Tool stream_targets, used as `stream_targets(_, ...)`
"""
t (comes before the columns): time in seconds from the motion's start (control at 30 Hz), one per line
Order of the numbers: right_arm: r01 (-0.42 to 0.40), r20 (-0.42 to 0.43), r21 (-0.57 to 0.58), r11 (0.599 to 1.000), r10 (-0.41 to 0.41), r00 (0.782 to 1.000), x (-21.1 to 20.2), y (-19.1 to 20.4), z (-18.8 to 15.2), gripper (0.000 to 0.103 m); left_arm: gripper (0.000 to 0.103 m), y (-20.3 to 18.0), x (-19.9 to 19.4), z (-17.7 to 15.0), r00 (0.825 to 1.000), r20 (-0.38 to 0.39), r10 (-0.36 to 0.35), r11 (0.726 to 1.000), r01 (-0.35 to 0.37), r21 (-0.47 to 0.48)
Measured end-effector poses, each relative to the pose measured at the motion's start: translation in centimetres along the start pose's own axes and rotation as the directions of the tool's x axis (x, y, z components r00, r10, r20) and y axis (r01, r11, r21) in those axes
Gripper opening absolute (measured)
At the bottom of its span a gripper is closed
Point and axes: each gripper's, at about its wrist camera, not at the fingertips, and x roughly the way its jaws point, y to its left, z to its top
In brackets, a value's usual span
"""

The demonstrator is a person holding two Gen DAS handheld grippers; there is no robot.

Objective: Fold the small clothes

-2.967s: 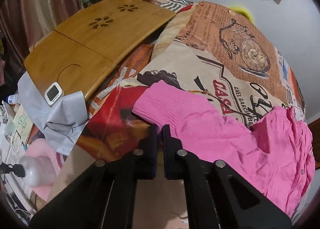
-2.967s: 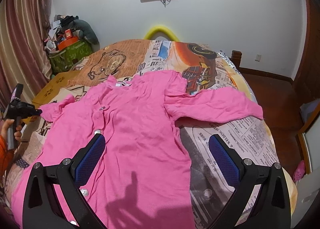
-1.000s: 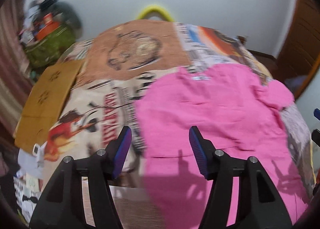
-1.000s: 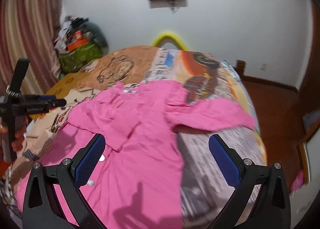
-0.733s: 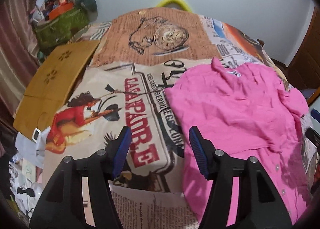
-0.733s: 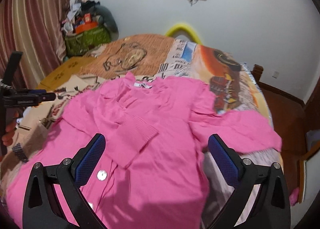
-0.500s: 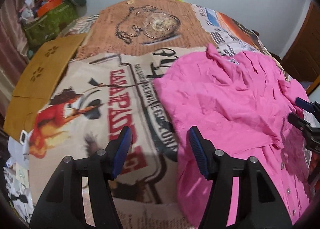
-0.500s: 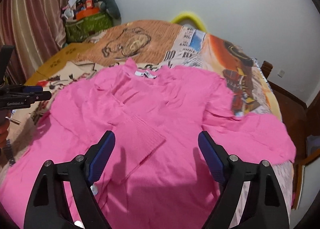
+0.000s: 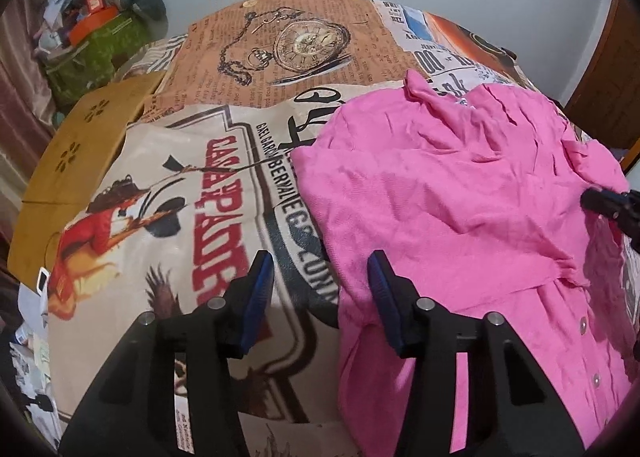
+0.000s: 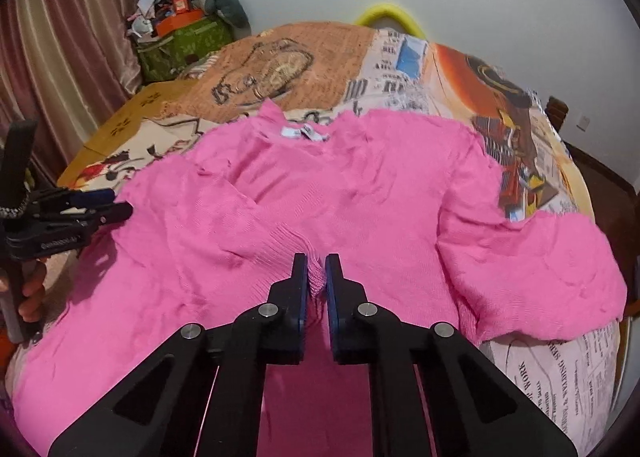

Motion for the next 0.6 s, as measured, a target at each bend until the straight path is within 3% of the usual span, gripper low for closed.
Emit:
stream_targets(0.13, -0.013, 0.050, -0.013, 1.000, 0.014, 0.999, -1.0, 0.2, 1.1, 0.006, 0.049, 0.6, -0.1, -0.2, 1.000, 0.001, -0.004, 0.999, 0.004, -0.032)
stream_targets(0.3, 0.002, 0.077, 0.023, 1.000, -0.004, 0.997, -1.1, -1.4, 2.8, 0.006, 0.050, 0.0, 0.0, -0.4, 0.999, 0.014, 0.033, 0.999, -0.033, -0.002)
stream_targets(0.53, 0.035, -0.045, 0.028, 0.999, -0.034, 0.998, 2.9, -2.7, 1.0, 0.006, 0.053, 0.5, 0.3, -0.7, 1.000, 0.014, 0.019, 1.000, -0.019, -0.025)
stream_targets(0.6, 0.032, -0.023, 0.025, 0.999, -0.031, 0.999, 2.6, -2.6, 0.6, 0.006, 0.052, 0.6, 0.1, -0.5, 1.000, 0.008, 0.013, 1.000, -0.012, -0.027)
